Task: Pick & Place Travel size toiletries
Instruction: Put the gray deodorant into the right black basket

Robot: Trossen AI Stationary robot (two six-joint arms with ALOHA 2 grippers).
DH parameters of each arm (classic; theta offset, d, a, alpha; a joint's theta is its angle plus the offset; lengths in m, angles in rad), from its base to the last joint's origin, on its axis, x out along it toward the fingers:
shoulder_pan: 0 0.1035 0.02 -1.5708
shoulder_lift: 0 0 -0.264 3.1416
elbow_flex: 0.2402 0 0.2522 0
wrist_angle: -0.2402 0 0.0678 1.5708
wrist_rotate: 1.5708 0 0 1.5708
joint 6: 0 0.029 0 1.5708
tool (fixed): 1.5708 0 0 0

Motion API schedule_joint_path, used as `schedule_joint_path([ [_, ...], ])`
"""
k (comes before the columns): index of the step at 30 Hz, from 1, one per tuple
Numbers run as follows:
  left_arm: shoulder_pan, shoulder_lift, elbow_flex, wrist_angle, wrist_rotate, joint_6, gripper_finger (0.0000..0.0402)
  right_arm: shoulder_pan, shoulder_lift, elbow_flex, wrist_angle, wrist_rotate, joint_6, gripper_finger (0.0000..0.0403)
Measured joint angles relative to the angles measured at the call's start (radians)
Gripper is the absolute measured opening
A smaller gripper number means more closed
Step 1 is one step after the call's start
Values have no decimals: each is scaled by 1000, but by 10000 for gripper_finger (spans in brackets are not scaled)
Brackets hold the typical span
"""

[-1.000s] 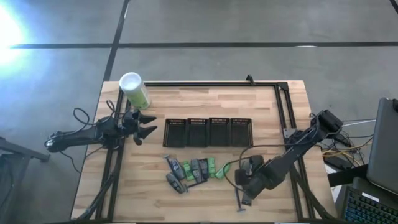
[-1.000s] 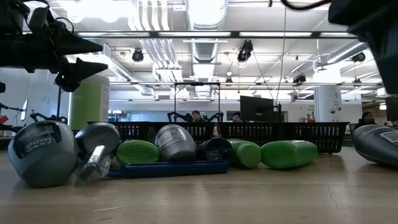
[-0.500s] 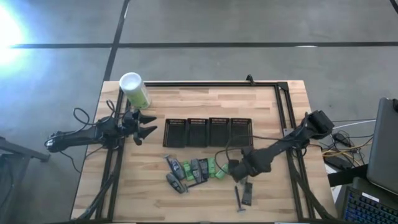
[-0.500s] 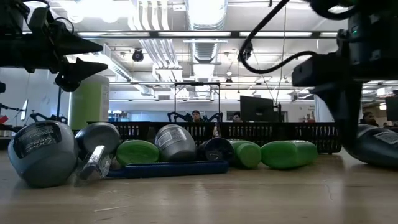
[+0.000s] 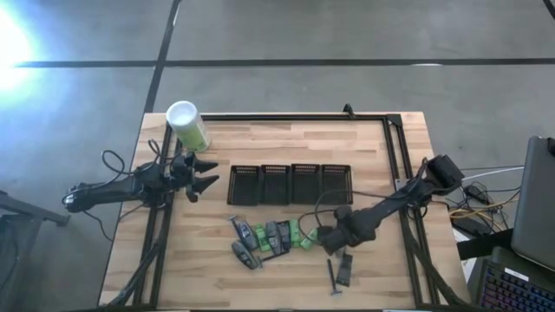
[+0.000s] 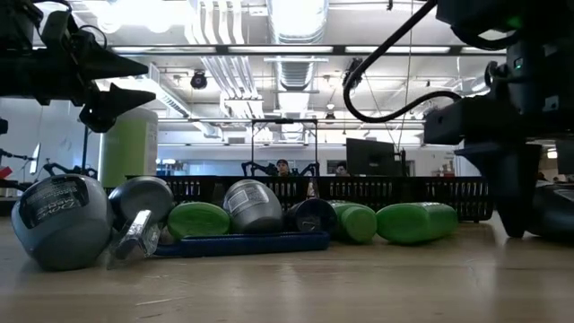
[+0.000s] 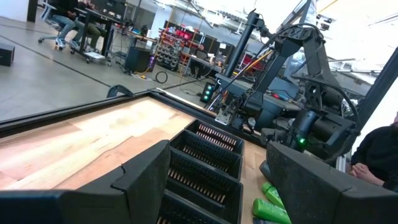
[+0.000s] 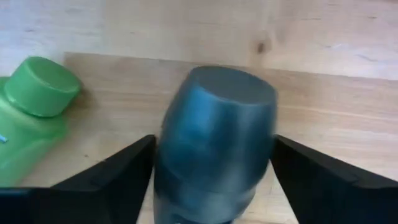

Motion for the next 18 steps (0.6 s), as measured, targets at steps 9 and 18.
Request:
schedule_joint_path([
  [9,0,0,0,0,0,0,273,-1,3,46,-77,32,-133,203],
  [18,0,0,0,0,0,0,273,0,-36,256,-366,135,-144,203],
])
